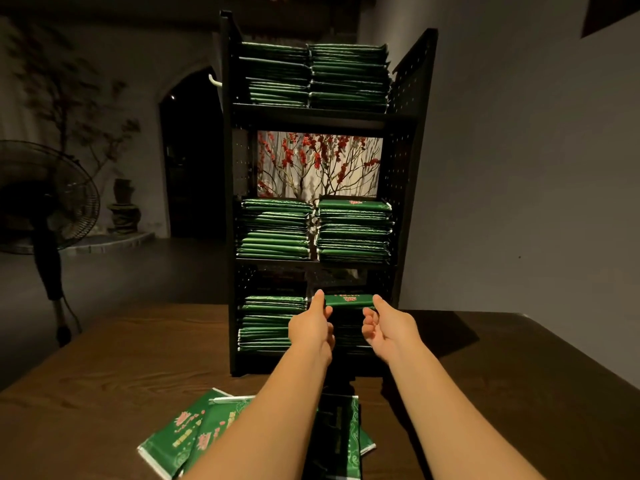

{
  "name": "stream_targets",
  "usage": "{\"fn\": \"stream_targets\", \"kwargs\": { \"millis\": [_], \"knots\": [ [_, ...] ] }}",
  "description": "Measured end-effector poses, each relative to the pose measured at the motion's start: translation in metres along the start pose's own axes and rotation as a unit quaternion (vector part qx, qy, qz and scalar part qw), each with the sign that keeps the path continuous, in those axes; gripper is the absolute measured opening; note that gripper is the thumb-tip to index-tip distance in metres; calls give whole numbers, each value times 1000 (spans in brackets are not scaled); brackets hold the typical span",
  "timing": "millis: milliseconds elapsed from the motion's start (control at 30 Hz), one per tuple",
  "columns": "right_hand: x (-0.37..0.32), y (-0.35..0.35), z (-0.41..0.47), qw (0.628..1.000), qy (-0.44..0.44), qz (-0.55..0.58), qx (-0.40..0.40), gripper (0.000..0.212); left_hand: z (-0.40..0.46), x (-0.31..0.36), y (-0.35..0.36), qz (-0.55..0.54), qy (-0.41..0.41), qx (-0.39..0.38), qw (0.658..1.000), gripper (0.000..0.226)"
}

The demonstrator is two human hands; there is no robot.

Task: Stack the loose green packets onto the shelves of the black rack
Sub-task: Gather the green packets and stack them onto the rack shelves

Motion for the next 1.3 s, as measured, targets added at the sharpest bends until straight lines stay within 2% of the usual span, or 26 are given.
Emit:
{"fn": "stream_targets", "kwargs": {
  "millis": [200,433,767,867,967,1100,1300],
  "knots": [
    [3,-3,-4,999,0,46,1,9,-2,-2,-2,-21,7,-4,1000,21],
    [7,-1,-14,997,2,70,-23,24,-4,-4,-3,-46,-3,-18,999,17],
    [5,-5,-24,997,-21,68,-42,15,-15,2,-12,17,-15,-59,998,8],
    [9,-6,-30,999,-31,-8,-17,10,-20,4,-20,98,22,-85,991,8],
    [17,-6,-40,989,-57,-138,0,8,-24,6,-31,214,100,-126,964,9],
    [38,-4,-59,942,-169,-284,-55,12,-36,4,-50,327,177,-169,913,9],
    [60,5,-84,895,-219,-381,-74,14,-50,3,-85,427,228,-183,855,10]
  ]
}}
Point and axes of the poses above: each hand's wrist, its own z-axis towards the middle knuckle, its own y-axis out of the palm, x = y × z, the point moved 3 cm from there along z, towards the middle knuckle, and after that the axes turned 8 degrees about -z, right-handed, at the moved point
